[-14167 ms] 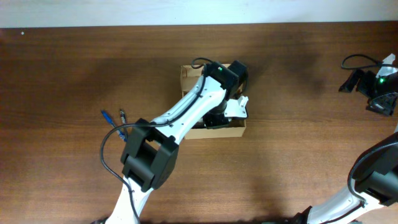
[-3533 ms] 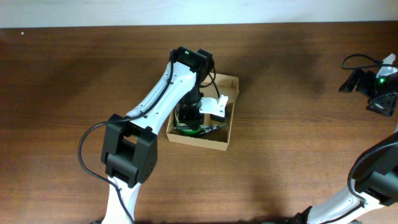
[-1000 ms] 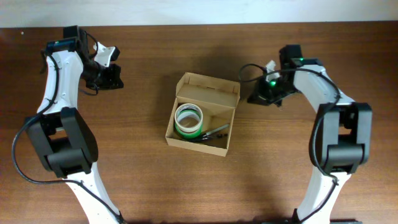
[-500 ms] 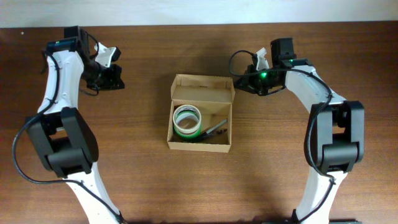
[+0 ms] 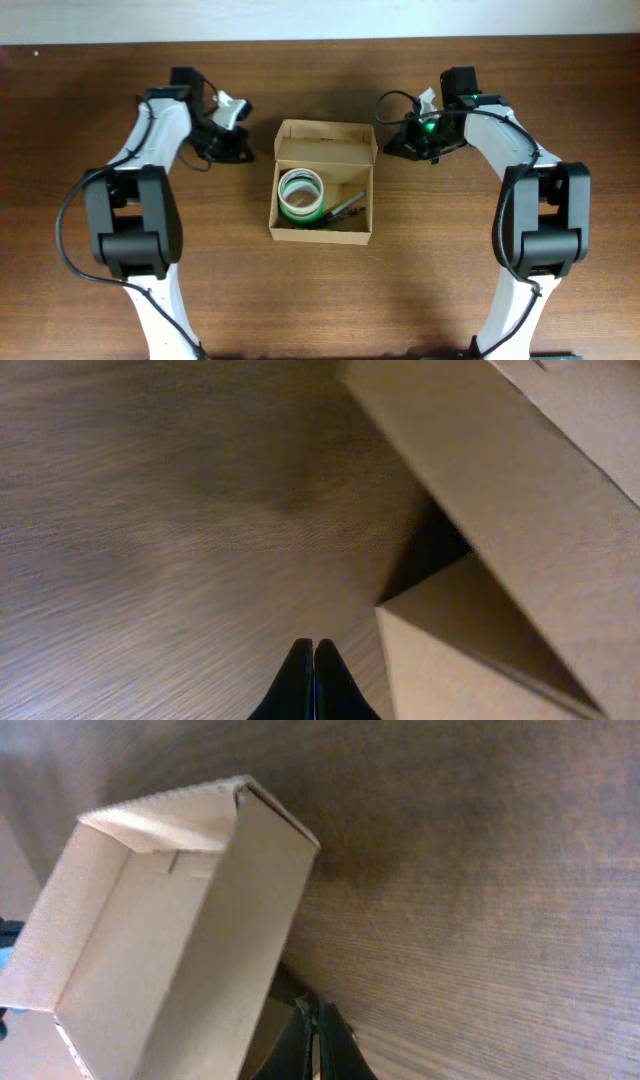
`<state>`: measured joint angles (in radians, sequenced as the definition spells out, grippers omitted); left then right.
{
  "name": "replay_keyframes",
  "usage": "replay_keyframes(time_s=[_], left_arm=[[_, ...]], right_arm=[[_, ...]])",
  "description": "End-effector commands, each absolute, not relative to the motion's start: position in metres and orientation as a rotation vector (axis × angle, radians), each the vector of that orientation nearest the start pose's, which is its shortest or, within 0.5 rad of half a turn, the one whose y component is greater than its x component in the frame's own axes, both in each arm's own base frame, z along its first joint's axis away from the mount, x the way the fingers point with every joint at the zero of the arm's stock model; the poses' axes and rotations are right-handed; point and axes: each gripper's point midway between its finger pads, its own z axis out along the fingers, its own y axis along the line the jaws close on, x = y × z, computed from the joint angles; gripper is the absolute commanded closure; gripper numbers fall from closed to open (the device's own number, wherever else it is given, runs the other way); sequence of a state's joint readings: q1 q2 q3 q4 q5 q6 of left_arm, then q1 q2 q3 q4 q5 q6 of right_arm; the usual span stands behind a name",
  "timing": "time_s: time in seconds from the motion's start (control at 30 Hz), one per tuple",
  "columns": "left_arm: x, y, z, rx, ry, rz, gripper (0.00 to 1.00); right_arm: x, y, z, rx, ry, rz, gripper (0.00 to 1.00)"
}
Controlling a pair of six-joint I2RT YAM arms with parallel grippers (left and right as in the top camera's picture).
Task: Pack container
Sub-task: 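Bring both grippers to the box lid's side flaps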
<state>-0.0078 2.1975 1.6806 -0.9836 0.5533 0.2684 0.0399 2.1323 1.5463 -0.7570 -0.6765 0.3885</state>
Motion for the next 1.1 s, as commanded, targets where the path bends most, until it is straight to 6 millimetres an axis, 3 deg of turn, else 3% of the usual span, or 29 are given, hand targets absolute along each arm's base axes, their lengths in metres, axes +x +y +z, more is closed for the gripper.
replay_keyframes(time_s=[0.0, 0.17, 0.43, 0.53, 0.77, 1.07], left_arm=[[0.429, -0.109, 0.037, 0.454, 2.821, -0.886, 0.98], [0.431, -0.114, 0.03, 0.434, 2.796, -0.92, 0.98], [0.432, -0.128, 0.016, 0.423, 2.752, -1.077, 0.98], [0.433, -0.132, 0.013, 0.422, 2.737, -1.113, 0.98], [0.453, -0.145, 0.045, 0.447, 2.499, -1.319, 0.98], [0.475, -0.133, 0.095, 0.438, 2.29, -1.458, 0.98]], right_arm=[[0.434, 0.124, 0.043, 0.356, 2.892, 1.018, 0.96], [0.425, 0.138, 0.042, 0.261, 2.92, 1.018, 0.96], [0.427, 0.157, 0.033, 0.184, 2.922, 0.981, 0.96], [0.428, 0.163, 0.034, 0.17, 2.903, 1.047, 0.96], [0.448, 0.178, 0.055, 0.067, 2.739, 1.232, 0.96], [0.46, 0.17, 0.076, 0.022, 2.613, 1.371, 0.96]])
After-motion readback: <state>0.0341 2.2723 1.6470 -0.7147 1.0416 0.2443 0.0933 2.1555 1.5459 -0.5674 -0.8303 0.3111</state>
